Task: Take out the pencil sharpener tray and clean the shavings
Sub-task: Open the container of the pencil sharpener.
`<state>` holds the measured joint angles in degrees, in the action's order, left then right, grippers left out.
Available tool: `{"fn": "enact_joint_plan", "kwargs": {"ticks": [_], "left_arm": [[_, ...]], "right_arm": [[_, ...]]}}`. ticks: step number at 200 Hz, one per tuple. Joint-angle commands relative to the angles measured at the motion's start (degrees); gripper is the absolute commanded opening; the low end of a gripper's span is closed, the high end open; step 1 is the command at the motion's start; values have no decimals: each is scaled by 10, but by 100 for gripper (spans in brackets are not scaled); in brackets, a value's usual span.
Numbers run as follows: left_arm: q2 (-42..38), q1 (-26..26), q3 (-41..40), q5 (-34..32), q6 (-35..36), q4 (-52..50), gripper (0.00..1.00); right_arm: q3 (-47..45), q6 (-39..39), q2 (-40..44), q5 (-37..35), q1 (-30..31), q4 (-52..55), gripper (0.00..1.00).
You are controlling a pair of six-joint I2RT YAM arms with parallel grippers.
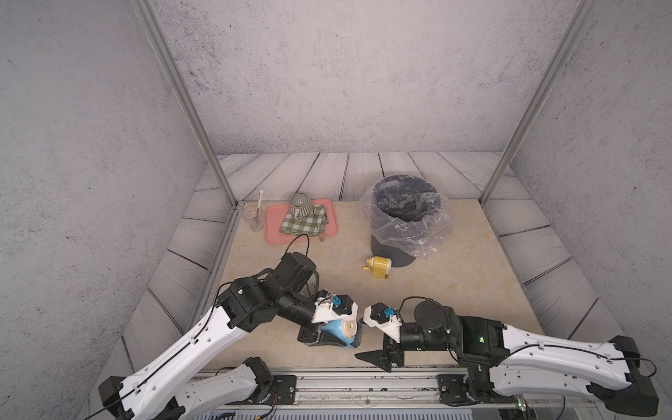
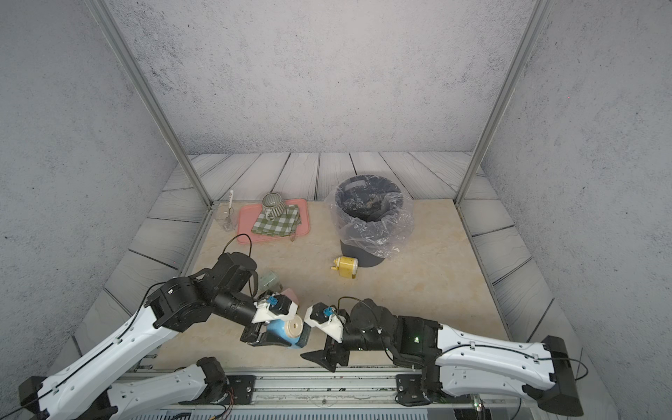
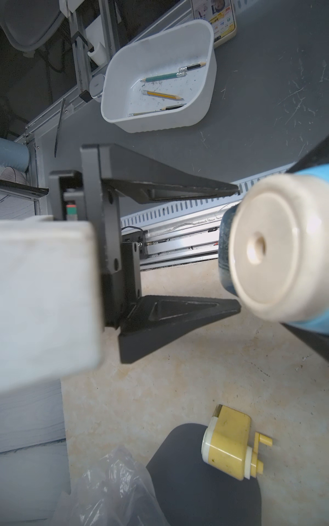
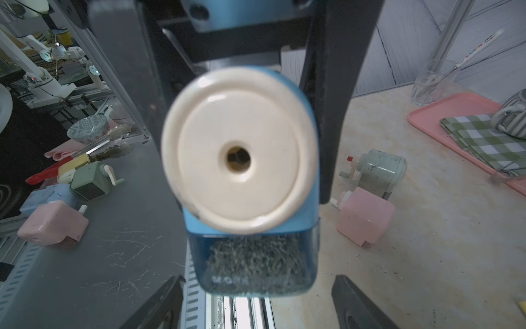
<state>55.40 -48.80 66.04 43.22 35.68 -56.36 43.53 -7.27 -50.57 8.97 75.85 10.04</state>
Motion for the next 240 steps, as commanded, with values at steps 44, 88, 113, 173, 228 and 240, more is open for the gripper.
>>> {"fn": "enact_joint_plan", "kwargs": {"ticks": [44,88,113,173,228,240], "left_arm": [[-7,3,0,25,-10,24,0],[-9,3,-1,25,-12,25,0],[-9,3,-4,27,-14,26,0],[-8,3,-4,26,-14,27,0],[-9,3,-5,25,-16,30,0],[-10,3,-6,24,-17,29,0]], "right_arm": [[6,-1,3,3,3,-5,85],[13,4,3,-12,3,-13,85],[20,6,5,-19,3,-18,85],[29,9,9,-21,3,-20,85],[30,8,7,-23,3,-22,85],[31,8,7,-23,4,-23,85]]}}
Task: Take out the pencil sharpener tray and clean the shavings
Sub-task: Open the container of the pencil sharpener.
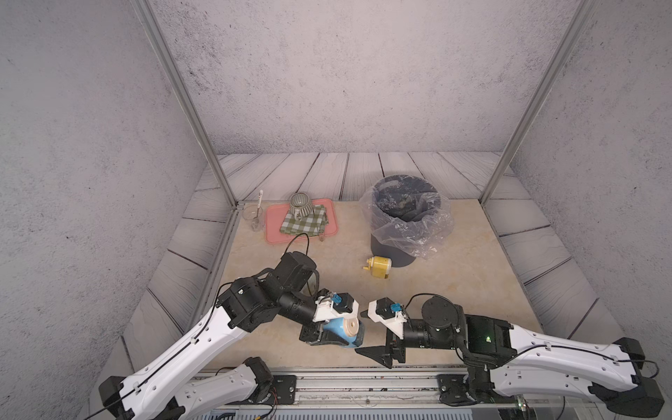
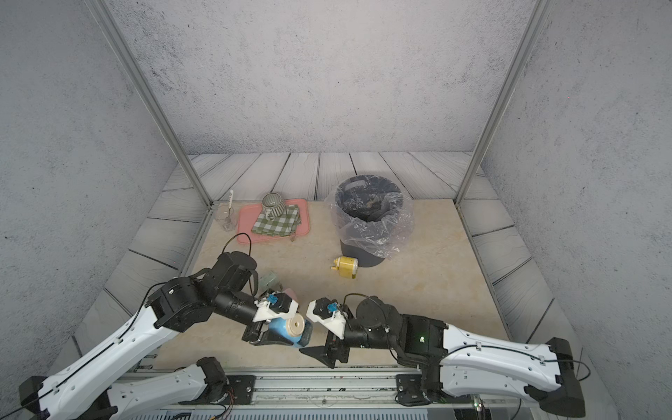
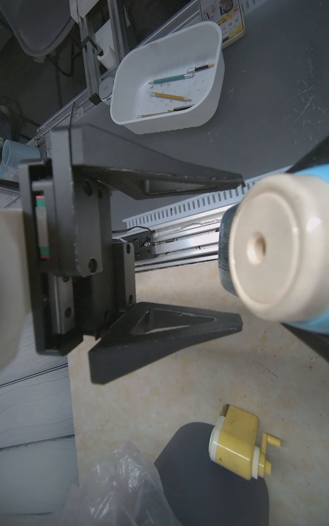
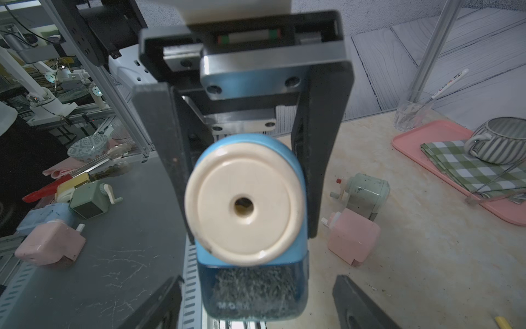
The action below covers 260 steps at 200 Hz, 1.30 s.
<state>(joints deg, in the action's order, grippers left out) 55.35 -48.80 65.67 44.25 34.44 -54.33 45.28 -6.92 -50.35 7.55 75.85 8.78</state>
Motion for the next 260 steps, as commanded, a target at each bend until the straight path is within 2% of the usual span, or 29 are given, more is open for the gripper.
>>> {"fn": "enact_joint_plan", "kwargs": {"ticks": [1,104,225,260], "left_arm": [[-9,3,-2,14,-4,9,0],[-10,3,-3,15,-6,11,0],[-20,3,-8,17,-14,13,0],[-24,3,-12,15,-16,14,0]], "right_arm": [[14,5,5,-9,3,-10,85],[12,7,-6,-9,3,-17,84],[8,9,-23,-4,2,-28,78],[7,9,-21,-8,2,-28,73]]}}
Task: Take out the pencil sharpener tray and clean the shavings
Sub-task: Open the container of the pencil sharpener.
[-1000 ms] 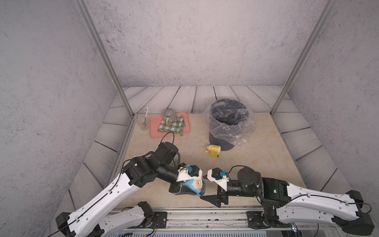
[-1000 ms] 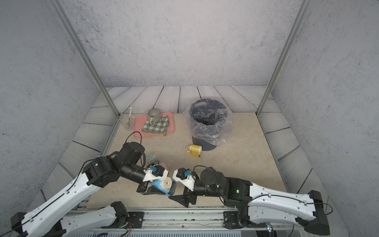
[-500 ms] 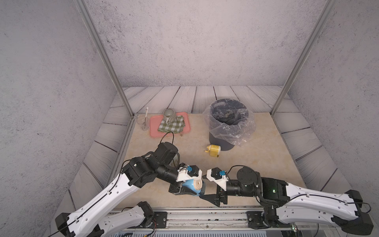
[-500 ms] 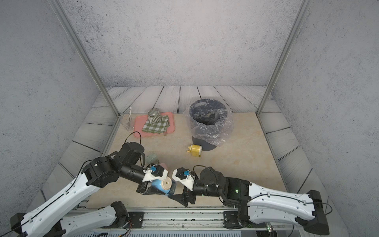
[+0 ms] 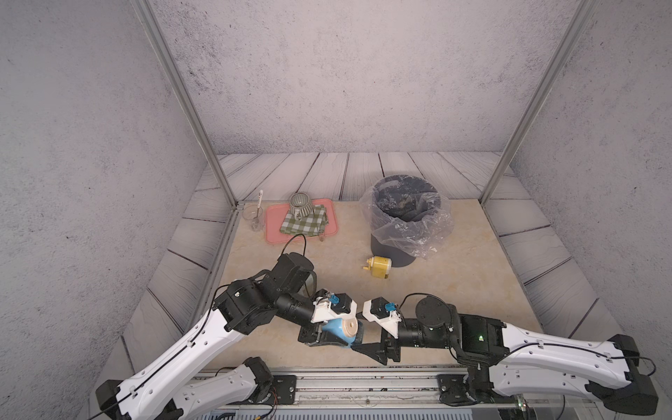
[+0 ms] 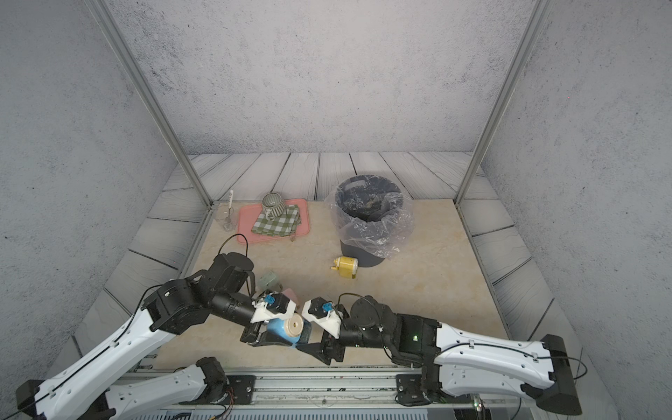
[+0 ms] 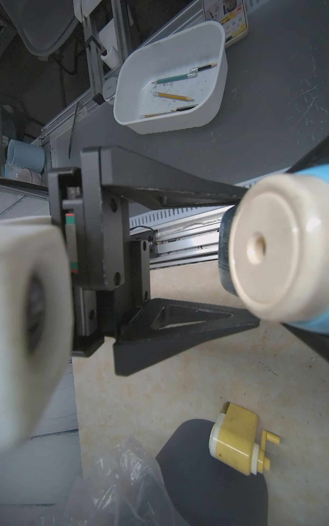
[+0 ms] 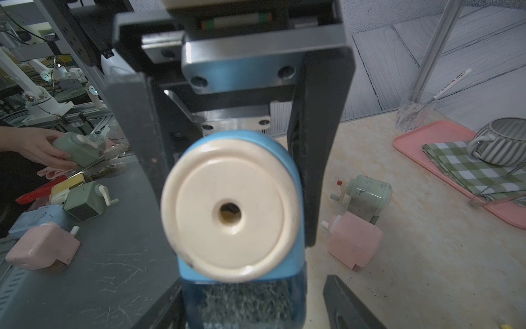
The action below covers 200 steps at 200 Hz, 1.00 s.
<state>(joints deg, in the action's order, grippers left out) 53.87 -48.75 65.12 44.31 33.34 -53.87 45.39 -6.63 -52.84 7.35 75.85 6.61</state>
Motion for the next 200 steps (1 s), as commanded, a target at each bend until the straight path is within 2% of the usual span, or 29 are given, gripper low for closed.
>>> {"fn": "enact_joint_plan", "kwargs": {"ticks": [1,105,148,200], "left_arm": [[-10,2,-6,15,-5,9,0],[-12,2,-14,13,-9,15,0],[-10,3,-9,8,-4,9,0],[-11,3,-10,9,-5,10,0]], "right_arm": [[5,7,4,-6,2,-7,73],[1,6,20,-5,2,4,67],[1,4,9,13,2,5,75],[0,4,8,13,2,2,74]]}}
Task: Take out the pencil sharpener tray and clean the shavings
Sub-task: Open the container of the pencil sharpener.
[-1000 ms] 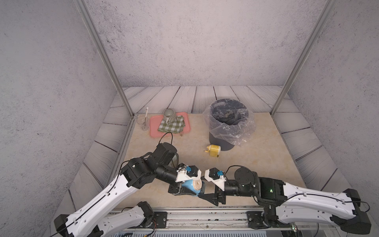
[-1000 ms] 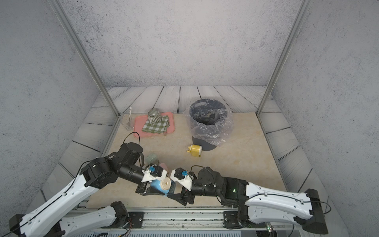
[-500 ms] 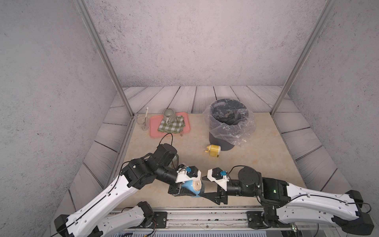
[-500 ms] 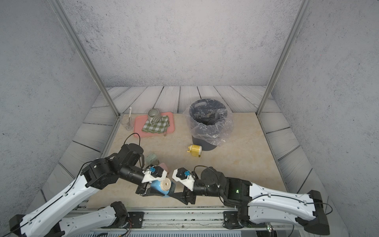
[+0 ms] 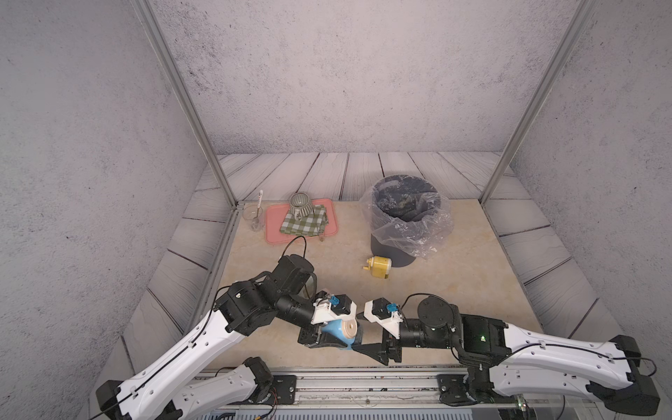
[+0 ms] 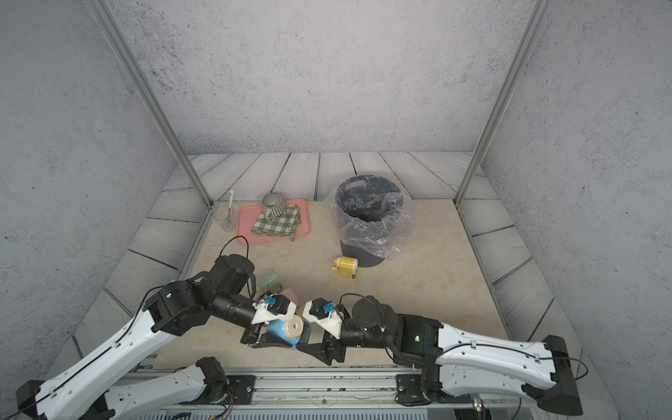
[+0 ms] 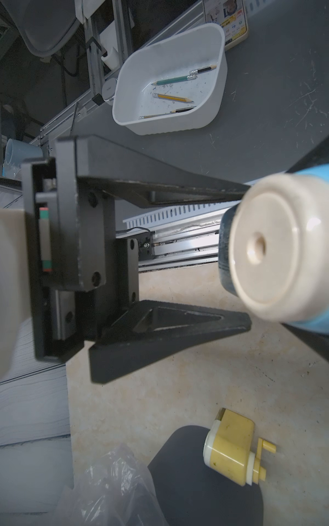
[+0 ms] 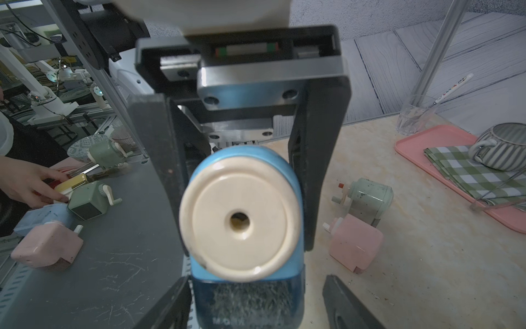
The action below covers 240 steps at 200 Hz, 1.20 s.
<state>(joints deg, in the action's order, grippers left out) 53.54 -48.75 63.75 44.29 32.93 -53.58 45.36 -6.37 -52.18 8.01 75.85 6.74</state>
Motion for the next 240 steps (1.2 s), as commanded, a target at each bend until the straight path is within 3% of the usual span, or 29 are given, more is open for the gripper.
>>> {"fn": "enact_joint_plan", "kwargs": {"ticks": [1,109,180,240], "left_arm": [[-8,3,4,10,-1,7,0],[-12,2,1,10,-3,8,0],[-14,2,-6,8,-5,8,0],[-18,2,-23,14,-13,14,0]], "right_arm": [[1,1,2,6,2,1,74],[-1,-1,2,-3,2,-1,68],[-3,-2,12,-1,1,6,36],[-4,5,33,-16,-1,20,32]]}}
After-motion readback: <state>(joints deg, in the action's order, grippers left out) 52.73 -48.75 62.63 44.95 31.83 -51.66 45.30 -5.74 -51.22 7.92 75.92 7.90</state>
